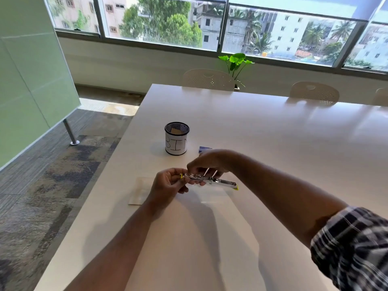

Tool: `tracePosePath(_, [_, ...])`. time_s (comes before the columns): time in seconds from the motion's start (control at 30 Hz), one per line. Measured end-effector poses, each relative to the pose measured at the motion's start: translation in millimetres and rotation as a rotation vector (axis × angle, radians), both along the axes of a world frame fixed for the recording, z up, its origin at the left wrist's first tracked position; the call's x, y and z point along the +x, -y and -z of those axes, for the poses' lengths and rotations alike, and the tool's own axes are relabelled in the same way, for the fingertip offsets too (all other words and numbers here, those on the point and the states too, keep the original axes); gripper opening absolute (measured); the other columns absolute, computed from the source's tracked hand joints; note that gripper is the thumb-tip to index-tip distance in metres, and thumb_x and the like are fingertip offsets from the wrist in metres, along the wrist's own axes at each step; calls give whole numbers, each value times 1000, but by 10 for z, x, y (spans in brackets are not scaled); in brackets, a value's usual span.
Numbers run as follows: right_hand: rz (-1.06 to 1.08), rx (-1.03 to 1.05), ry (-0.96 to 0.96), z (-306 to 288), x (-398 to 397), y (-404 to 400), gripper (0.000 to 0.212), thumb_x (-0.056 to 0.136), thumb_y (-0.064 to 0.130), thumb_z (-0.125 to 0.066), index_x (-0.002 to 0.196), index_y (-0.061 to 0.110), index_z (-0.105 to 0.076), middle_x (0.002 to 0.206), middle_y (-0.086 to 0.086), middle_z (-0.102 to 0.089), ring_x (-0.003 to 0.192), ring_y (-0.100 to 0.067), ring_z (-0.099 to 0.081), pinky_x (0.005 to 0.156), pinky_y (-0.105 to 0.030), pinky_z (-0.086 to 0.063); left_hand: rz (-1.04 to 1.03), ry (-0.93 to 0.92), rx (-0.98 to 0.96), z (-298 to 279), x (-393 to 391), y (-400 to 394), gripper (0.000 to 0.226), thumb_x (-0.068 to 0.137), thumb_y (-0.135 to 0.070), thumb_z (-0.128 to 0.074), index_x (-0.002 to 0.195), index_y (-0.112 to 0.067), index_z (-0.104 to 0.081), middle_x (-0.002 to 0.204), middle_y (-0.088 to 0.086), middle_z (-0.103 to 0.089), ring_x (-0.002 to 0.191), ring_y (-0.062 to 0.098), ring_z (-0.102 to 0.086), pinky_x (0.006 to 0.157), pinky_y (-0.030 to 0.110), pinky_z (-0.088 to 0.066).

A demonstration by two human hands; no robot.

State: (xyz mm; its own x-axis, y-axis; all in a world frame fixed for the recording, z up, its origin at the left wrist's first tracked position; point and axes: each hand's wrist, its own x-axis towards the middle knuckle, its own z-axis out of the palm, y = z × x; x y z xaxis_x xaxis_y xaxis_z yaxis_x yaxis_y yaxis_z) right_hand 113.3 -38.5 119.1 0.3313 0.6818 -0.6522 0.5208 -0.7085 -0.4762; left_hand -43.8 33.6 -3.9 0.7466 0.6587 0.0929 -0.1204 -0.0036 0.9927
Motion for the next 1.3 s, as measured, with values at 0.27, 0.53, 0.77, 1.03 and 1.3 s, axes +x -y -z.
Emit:
tracePosePath(0.27, [-5,8,20,-79,37,-134,12,85,7,-63,89,6,-74,82,-7,-79,76,-20,-75,80,-35,-58,-25,38,-48,-102,-15,1,15,95,-8,-72,110,-9,-72,90,14,-81,67,19,-74,62,23,-59])
tracePosePath(0.53, [28,49,-15,-48,40,-95,15,85,-3,-59,94,-3,-72,79,-14,-78,80,-25,-75,91,-42,-59,-46,45,-39,-103,4,14,14,94,-5,-72,107,-8,-72,89,16,-81,68,21,-76,62,24,-60])
tracePosePath(0.77, [-33,32,127,57,-115,-83,25,85,-3,-50,94,-1,-73,99,-20,-79,80,-27,-74,92,-54,-60,-43,-25,8,-43,48,53,16,92,-5,-75,107,-8,-71,87,13,-81,68,21,-74,60,23,-57])
tracePosePath(1.03, [20,61,92,94,-94,-64,23,88,-8,-51,103,-10,-69,108,-27,-75,85,-32,-75,89,-52,-62,-25,-25,34,-44,47,72,16,92,-7,-76,107,-11,-71,86,13,-81,67,21,-74,59,22,-56])
tracePosePath(1.3, [76,97,79,135,-82,-28,22,84,-11,-53,101,-9,-67,104,-25,-76,84,-32,-75,89,-48,-62,-36,-39,66,-10,77,68,14,93,-4,-74,104,-13,-71,85,12,-81,69,23,-76,59,21,-57])
